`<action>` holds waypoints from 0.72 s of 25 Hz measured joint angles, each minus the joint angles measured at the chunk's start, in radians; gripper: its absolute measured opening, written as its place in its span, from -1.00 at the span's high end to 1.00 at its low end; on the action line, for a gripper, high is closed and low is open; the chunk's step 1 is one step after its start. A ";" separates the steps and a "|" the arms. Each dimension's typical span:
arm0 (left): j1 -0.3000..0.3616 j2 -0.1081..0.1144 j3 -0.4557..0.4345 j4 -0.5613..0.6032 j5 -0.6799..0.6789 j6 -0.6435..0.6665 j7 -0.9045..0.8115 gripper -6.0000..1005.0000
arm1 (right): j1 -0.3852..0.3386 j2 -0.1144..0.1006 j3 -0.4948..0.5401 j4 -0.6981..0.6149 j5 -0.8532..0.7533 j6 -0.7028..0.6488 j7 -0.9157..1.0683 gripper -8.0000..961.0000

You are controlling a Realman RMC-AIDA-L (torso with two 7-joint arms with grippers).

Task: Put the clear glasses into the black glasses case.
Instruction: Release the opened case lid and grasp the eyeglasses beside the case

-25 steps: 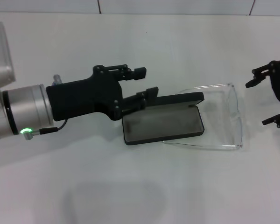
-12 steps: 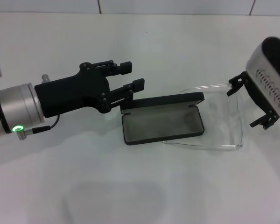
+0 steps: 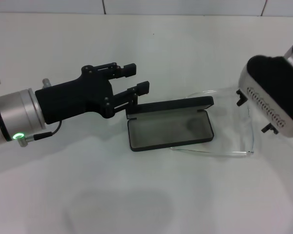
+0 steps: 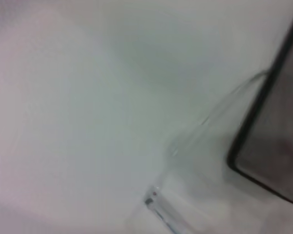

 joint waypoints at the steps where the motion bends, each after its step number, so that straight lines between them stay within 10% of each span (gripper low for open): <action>1: 0.000 0.000 0.000 0.000 0.000 0.000 0.000 -0.03 | 0.001 0.000 -0.017 0.011 0.000 0.007 -0.002 -0.60; 18: -0.003 -0.002 -0.017 -0.025 -0.006 0.001 0.026 -0.03 | 0.050 0.004 -0.133 0.175 0.012 0.151 -0.011 -0.53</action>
